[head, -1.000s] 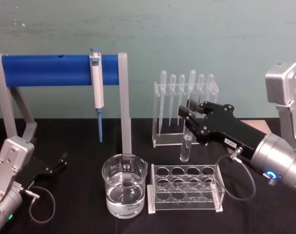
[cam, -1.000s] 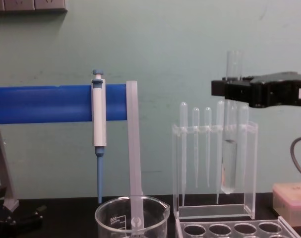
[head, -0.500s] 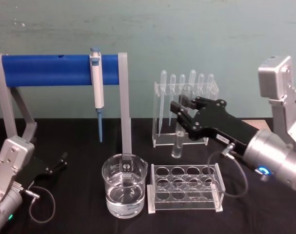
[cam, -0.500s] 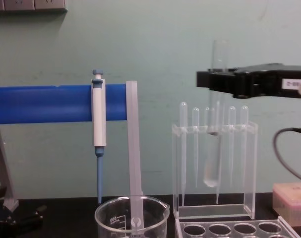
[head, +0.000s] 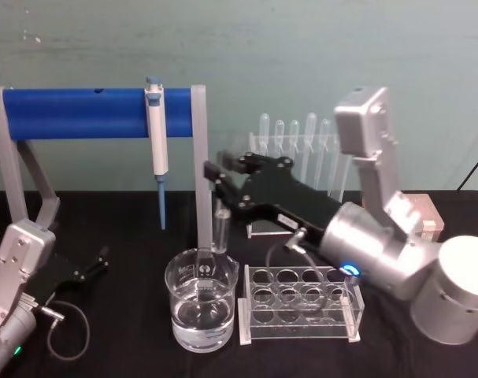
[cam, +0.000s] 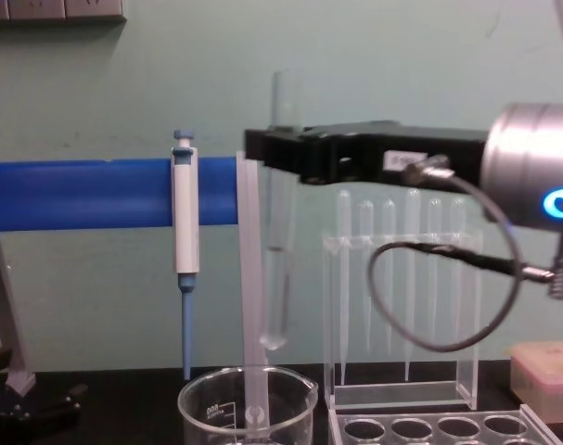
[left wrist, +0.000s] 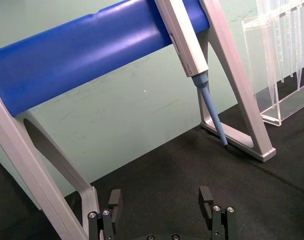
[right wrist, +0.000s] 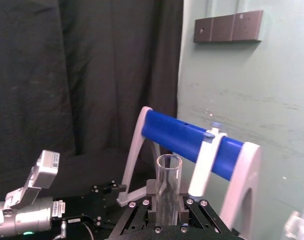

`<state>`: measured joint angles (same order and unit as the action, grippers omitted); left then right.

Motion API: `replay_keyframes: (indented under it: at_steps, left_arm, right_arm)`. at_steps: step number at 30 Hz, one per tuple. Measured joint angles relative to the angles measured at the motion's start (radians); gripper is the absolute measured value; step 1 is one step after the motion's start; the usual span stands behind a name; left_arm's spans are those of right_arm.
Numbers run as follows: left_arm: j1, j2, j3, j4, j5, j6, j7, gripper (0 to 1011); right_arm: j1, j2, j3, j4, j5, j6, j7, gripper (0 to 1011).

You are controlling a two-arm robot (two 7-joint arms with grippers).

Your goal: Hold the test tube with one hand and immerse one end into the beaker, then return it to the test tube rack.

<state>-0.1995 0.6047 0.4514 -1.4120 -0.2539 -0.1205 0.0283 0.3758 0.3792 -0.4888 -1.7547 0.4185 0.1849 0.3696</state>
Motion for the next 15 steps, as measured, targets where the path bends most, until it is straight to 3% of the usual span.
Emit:
replay_keyframes:
  at_steps: [7,15]
  left_arm:
    - [0.0,0.0,0.0,0.0,0.0,0.0,0.0,1000]
    - [0.0,0.0,0.0,0.0,0.0,0.0,0.0,1000]
  right_arm:
    - [0.013,-0.04,-0.035,0.067,-0.036,-0.034,0.002,233]
    - [-0.002,-0.063,-0.047,0.126,-0.063,-0.079,0.017,234]
